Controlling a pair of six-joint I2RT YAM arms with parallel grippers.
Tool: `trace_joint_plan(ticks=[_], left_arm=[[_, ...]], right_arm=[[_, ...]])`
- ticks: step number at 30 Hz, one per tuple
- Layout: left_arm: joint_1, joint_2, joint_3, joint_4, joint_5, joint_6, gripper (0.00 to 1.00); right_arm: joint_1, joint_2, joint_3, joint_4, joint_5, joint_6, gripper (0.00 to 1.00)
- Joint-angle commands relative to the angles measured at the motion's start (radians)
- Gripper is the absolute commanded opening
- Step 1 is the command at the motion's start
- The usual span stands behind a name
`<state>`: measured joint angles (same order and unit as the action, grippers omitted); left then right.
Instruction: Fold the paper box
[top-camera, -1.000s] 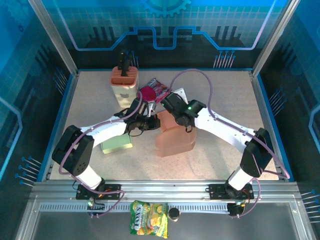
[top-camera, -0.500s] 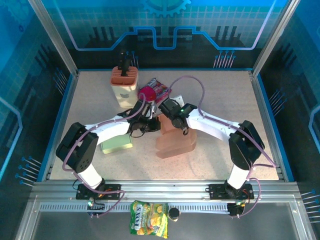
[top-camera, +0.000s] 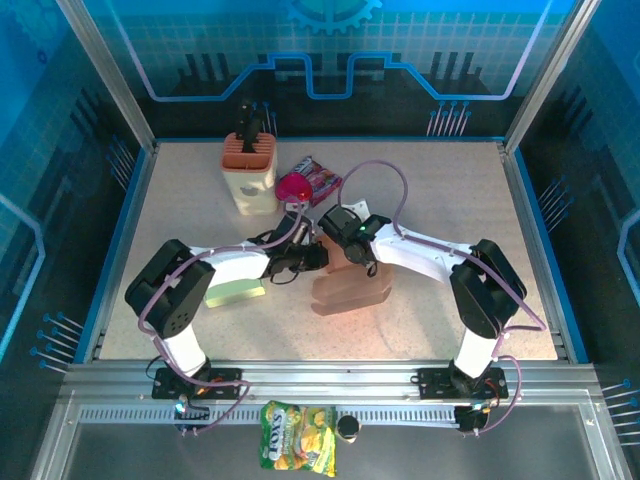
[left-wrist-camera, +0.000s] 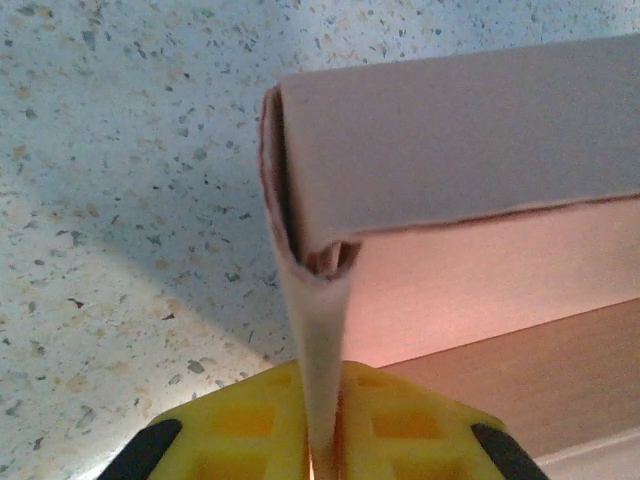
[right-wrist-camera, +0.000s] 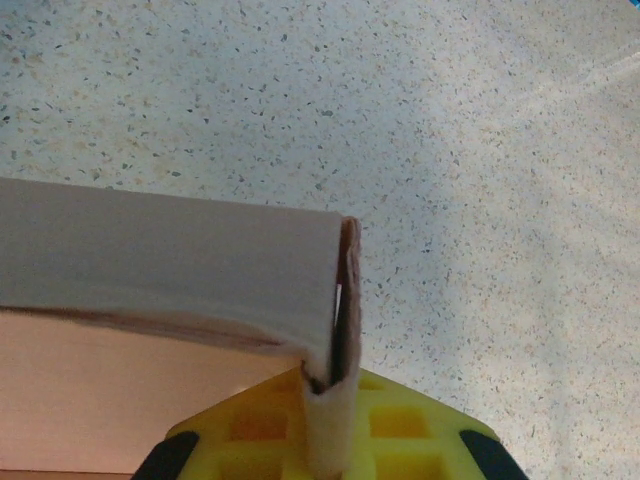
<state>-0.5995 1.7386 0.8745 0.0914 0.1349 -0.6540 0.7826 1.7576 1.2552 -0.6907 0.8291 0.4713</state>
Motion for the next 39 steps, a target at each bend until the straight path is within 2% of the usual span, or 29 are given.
trace_joint_plan(ticks=[1, 4, 8, 14, 18, 20, 24, 27, 34, 36, 38, 39], left_arm=[[-0.02, 0.034, -0.032, 0.016, -0.057, -0.021, 0.14], [-0.026, 0.023, -0.049, 0.027, -0.079, -0.029, 0.0], [-0.049, 0.019, -0.039, -0.007, -0.126, -0.028, 0.0], [-0.142, 0.024, 0.034, -0.19, -0.371, -0.097, 0.0], [-0.151, 0.035, 0.012, -0.132, -0.351, -0.129, 0.01], [-0.15, 0.044, 0.009, -0.118, -0.342, -0.133, 0.08], [-0.149, 0.049, -0.006, -0.093, -0.334, -0.134, 0.12], [-0.15, 0.047, -0.005, -0.094, -0.33, -0.132, 0.19], [-0.15, 0.044, -0.016, -0.089, -0.322, -0.122, 0.21], [-0.15, 0.048, -0.014, -0.099, -0.331, -0.122, 0.18], [-0.15, 0.05, -0.017, -0.111, -0.349, -0.13, 0.02], [-0.15, 0.05, -0.019, -0.113, -0.356, -0.133, 0.0]], right_arm=[[0.02, 0.013, -0.018, -0.009, -0.043, 0.021, 0.0], [0.023, 0.011, -0.017, -0.01, -0.041, 0.023, 0.0], [0.03, 0.005, -0.016, -0.014, -0.033, 0.031, 0.0], [0.043, -0.001, -0.017, -0.026, -0.018, 0.062, 0.0], [0.043, -0.009, -0.029, -0.021, -0.016, 0.067, 0.0], [0.044, -0.018, -0.036, -0.017, -0.016, 0.063, 0.0], [0.043, -0.026, -0.037, -0.018, -0.014, 0.061, 0.0], [0.041, -0.027, -0.037, -0.017, -0.015, 0.061, 0.0], [0.04, -0.029, -0.038, -0.015, -0.018, 0.064, 0.0], [0.041, -0.032, -0.039, -0.017, -0.015, 0.065, 0.0], [0.041, -0.039, -0.043, -0.014, -0.013, 0.067, 0.0], [0.04, -0.044, -0.045, -0.013, -0.015, 0.069, 0.0]])
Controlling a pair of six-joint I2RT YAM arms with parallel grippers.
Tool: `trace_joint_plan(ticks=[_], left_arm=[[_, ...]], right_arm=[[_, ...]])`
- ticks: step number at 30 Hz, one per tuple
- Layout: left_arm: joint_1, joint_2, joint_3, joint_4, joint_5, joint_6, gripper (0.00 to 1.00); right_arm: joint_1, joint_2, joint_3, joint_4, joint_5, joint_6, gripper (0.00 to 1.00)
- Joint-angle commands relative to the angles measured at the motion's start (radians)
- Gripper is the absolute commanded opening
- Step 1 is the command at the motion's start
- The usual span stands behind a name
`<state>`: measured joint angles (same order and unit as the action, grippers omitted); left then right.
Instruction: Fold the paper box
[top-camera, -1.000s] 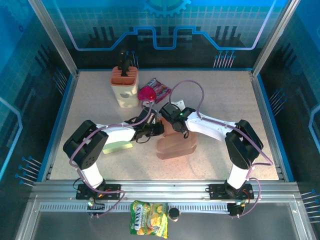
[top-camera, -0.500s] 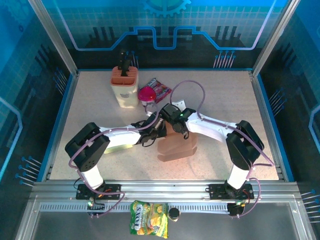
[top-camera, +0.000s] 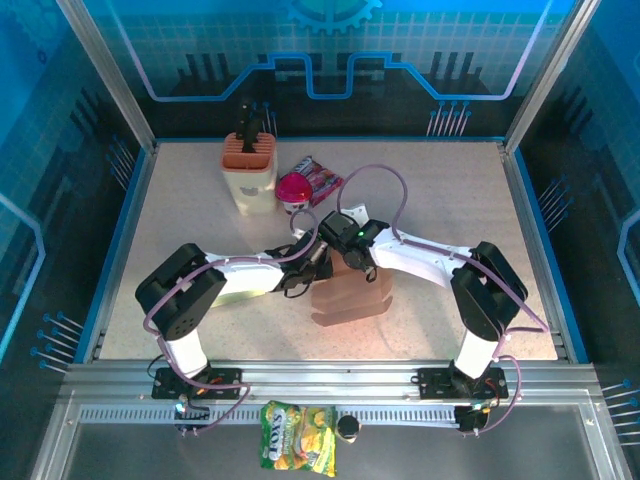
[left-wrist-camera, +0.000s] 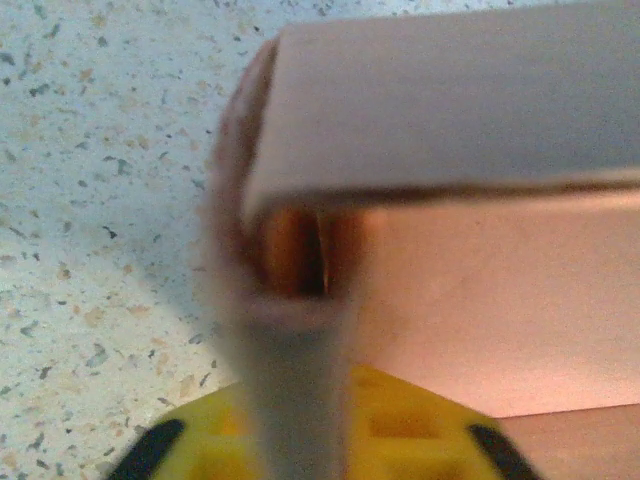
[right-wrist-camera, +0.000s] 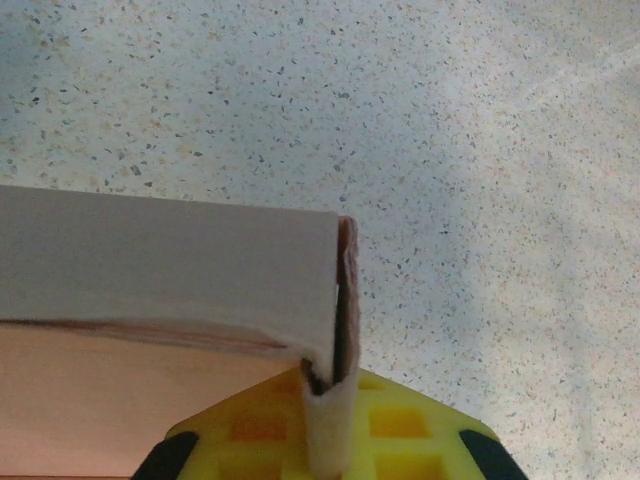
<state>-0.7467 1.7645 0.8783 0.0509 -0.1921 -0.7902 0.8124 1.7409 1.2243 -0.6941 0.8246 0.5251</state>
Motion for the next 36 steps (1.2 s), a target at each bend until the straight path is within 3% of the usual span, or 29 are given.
trace_joint_plan(ticks=[1, 13, 15, 17, 19, 23, 30, 36], left_arm=[[-0.003, 0.028, -0.02, -0.08, -0.037, 0.001, 0.0], [-0.029, 0.018, -0.005, -0.144, -0.13, -0.008, 0.0], [-0.029, -0.004, -0.006, -0.151, -0.133, 0.001, 0.21], [-0.027, -0.034, -0.013, -0.143, -0.13, 0.017, 0.36], [-0.022, -0.066, -0.021, -0.122, -0.113, 0.039, 0.45], [0.0, -0.108, -0.032, -0.088, -0.075, 0.073, 0.53], [0.06, -0.11, -0.036, -0.018, 0.023, 0.11, 0.54], [0.073, -0.081, 0.013, -0.056, -0.007, 0.134, 0.44]], right_arm=[[0.013, -0.03, -0.016, -0.009, -0.011, 0.018, 0.0], [0.018, -0.044, -0.025, -0.005, 0.0, 0.026, 0.0], [0.018, -0.043, -0.026, -0.005, 0.001, 0.025, 0.0], [0.018, -0.042, -0.029, -0.004, -0.001, 0.024, 0.0], [0.018, -0.038, -0.031, -0.002, -0.004, 0.026, 0.0], [0.017, -0.035, -0.032, -0.001, -0.008, 0.028, 0.0], [0.018, -0.034, -0.029, -0.004, -0.008, 0.027, 0.0], [0.018, -0.04, -0.031, -0.004, -0.011, 0.026, 0.0]])
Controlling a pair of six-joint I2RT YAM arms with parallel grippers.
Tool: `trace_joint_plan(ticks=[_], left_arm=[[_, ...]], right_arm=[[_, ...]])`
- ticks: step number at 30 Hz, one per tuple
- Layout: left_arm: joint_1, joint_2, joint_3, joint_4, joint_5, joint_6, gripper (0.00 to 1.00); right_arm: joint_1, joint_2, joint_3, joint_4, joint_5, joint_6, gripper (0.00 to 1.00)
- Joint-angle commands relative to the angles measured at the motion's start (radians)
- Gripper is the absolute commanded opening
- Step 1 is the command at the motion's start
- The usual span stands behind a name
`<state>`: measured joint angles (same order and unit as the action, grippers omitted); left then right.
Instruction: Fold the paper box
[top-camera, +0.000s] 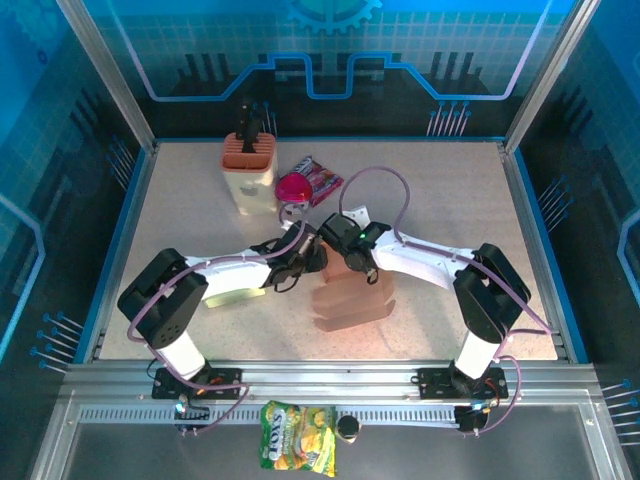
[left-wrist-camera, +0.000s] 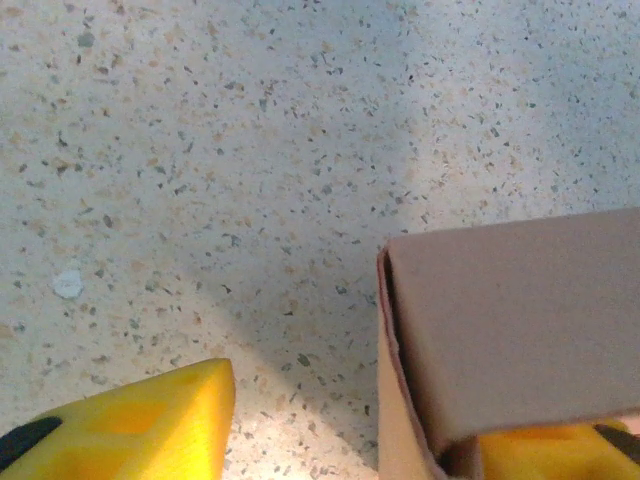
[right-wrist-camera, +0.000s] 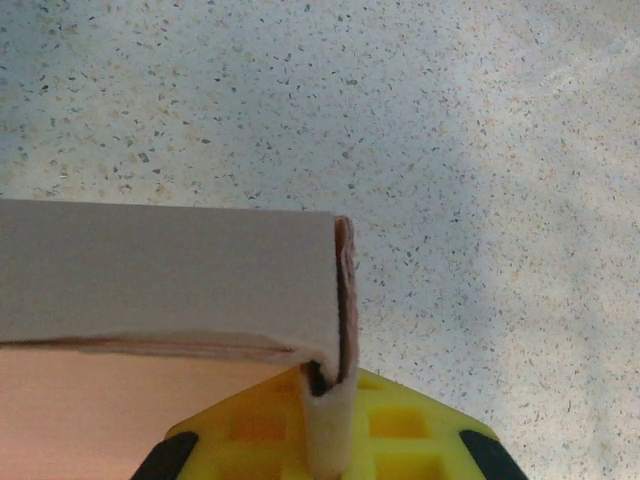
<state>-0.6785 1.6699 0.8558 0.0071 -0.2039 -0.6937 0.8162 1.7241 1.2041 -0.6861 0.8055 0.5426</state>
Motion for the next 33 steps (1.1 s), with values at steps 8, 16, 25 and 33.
trace_joint_plan(ticks=[8, 16, 25, 33], left_arm=[[-0.012, 0.066, 0.1, -0.073, -0.067, 0.057, 0.12], [-0.047, 0.116, 0.141, -0.177, -0.198, -0.003, 0.0], [-0.055, 0.041, 0.119, -0.142, -0.16, 0.007, 0.39], [-0.037, -0.131, 0.062, -0.132, -0.085, -0.004, 0.62]], right_arm=[[0.015, -0.023, -0.008, -0.01, 0.007, 0.011, 0.0], [0.016, -0.024, -0.009, -0.011, 0.009, 0.017, 0.0], [0.018, -0.014, -0.007, -0.013, 0.013, 0.021, 0.0], [0.014, -0.001, 0.003, -0.033, 0.018, 0.04, 0.0]])
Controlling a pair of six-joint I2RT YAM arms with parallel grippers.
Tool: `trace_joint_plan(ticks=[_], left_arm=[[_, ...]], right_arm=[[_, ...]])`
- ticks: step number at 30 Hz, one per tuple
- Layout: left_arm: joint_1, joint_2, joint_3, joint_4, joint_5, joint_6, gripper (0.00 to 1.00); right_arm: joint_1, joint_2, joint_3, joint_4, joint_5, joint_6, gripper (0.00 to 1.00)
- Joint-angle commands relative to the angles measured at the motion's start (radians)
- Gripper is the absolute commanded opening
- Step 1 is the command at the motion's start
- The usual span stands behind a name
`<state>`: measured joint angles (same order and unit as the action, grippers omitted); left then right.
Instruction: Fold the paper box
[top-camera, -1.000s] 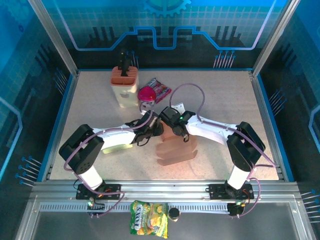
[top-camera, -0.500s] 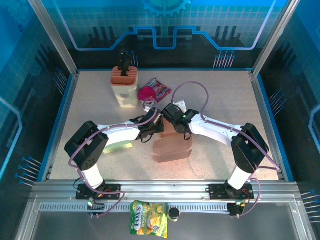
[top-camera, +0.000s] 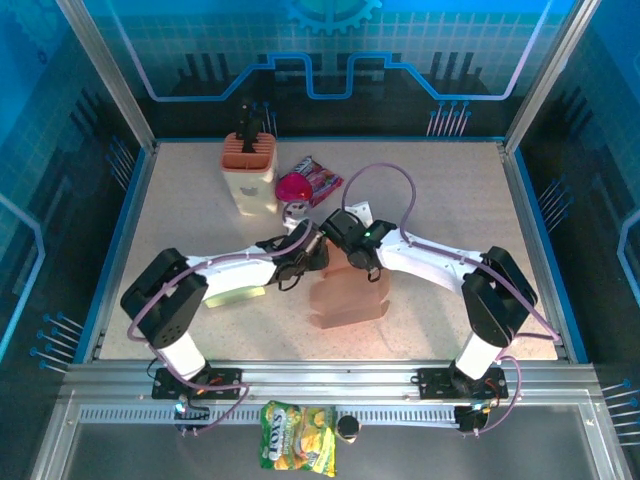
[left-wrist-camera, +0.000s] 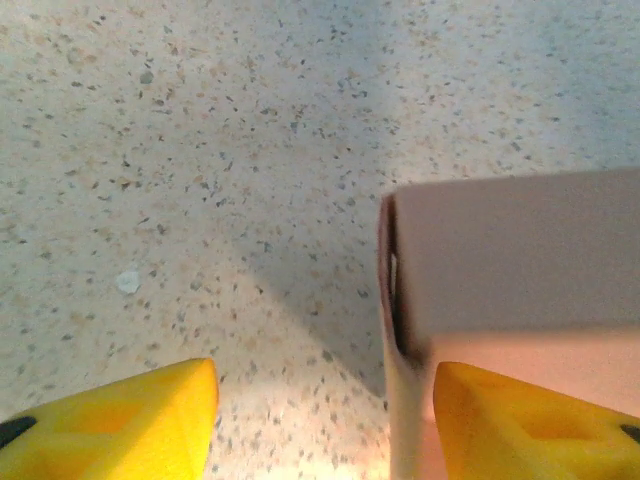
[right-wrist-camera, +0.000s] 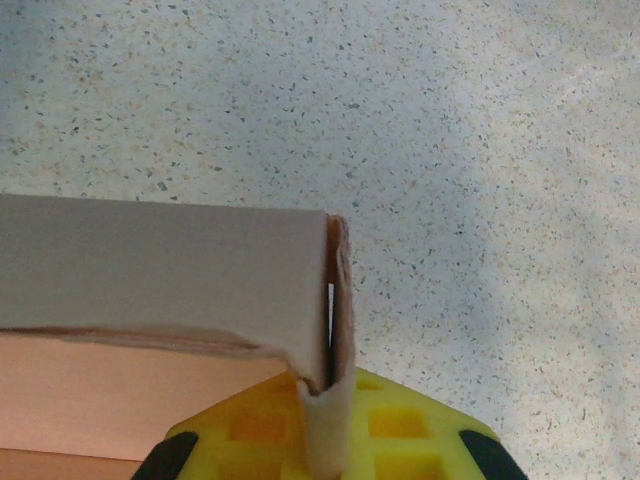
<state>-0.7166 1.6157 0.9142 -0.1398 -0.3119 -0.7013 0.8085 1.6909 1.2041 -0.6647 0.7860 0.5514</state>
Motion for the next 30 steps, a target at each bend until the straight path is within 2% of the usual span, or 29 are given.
trace_joint_plan(ticks=[1, 9, 16, 24, 30], left_arm=[[0.007, -0.085, 0.002, 0.009, 0.032, 0.003, 0.62], [0.034, -0.034, 0.035, 0.002, 0.112, 0.032, 0.58], [0.029, 0.026, 0.077, -0.011, 0.093, 0.051, 0.54], [0.006, -0.102, -0.041, 0.033, 0.061, 0.002, 0.63], [0.003, -0.139, -0.093, 0.0, 0.086, -0.029, 0.6]], right_arm=[[0.022, 0.033, 0.005, -0.057, 0.038, 0.033, 0.0], [0.021, 0.032, 0.011, -0.07, 0.029, 0.041, 0.0], [0.021, 0.033, 0.012, -0.073, 0.026, 0.042, 0.0], [0.0, 0.068, 0.033, -0.092, -0.006, 0.055, 0.0], [-0.011, 0.086, 0.053, -0.122, -0.022, 0.076, 0.0]])
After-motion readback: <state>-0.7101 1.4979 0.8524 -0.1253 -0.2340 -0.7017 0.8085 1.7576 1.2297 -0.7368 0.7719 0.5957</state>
